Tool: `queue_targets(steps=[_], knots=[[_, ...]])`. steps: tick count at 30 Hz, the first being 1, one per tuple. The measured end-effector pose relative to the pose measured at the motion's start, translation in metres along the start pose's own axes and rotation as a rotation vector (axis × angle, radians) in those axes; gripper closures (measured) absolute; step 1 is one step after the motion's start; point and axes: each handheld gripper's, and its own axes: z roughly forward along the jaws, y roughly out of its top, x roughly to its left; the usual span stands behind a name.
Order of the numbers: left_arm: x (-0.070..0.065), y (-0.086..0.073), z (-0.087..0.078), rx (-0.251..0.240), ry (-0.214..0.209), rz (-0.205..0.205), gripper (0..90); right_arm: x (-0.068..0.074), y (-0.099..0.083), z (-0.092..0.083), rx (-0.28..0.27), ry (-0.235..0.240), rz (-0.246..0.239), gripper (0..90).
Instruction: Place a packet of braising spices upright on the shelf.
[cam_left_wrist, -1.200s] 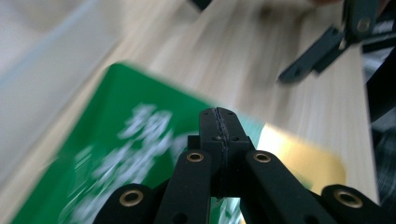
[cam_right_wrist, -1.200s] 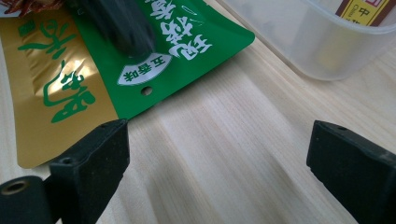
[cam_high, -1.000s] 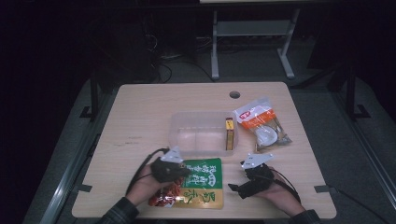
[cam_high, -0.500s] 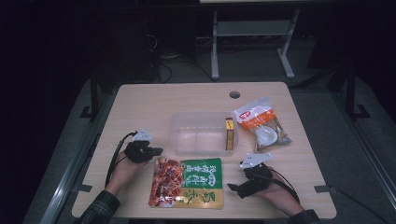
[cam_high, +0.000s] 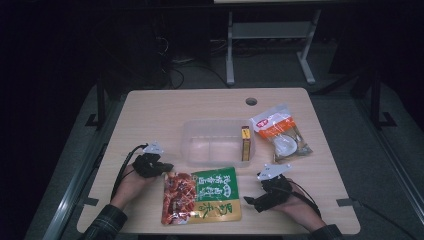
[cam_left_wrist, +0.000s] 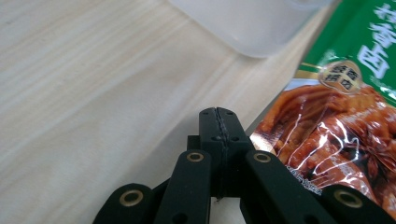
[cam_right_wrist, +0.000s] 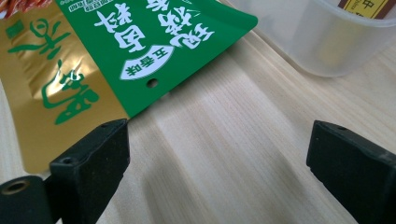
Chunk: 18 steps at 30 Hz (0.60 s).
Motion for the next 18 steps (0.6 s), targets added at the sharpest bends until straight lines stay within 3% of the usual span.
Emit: queue_targets(steps=[8, 9, 12, 14, 15, 16, 18], knots=[[-0.019, -0.007, -0.005, 0.031, -0.101, 0.021, 90.0, 0.0, 0.0, 0.0, -0.001, 0.002, 0.001, 5.5], [-0.02, -0.007, -0.006, 0.034, -0.103, 0.038, 90.0, 0.0, 0.0, 0.0, -0.002, 0.002, 0.002, 5.5], [-0.023, -0.004, -0.01, -0.005, -0.132, 0.039, 89.8, 0.0, 0.0, -0.001, -0.003, 0.001, 0.003, 5.5], [-0.026, 0.0, -0.013, -0.029, -0.152, 0.038, 71.9, 0.0, 0.0, 0.0, 0.0, 0.001, 0.002, 5.5], [-0.026, 0.0, -0.013, -0.029, -0.152, 0.038, 69.6, 0.0, 0.0, 0.0, 0.0, 0.002, 0.003, 5.5], [-0.034, 0.003, -0.013, -0.039, -0.168, 0.062, 64.5, 0.0, 0.0, 0.0, 0.0, 0.002, 0.003, 5.5], [-0.043, 0.005, -0.01, -0.039, -0.189, 0.072, 55.8, 0.0, 0.0, 0.0, 0.002, 0.002, 0.006, 5.5]])
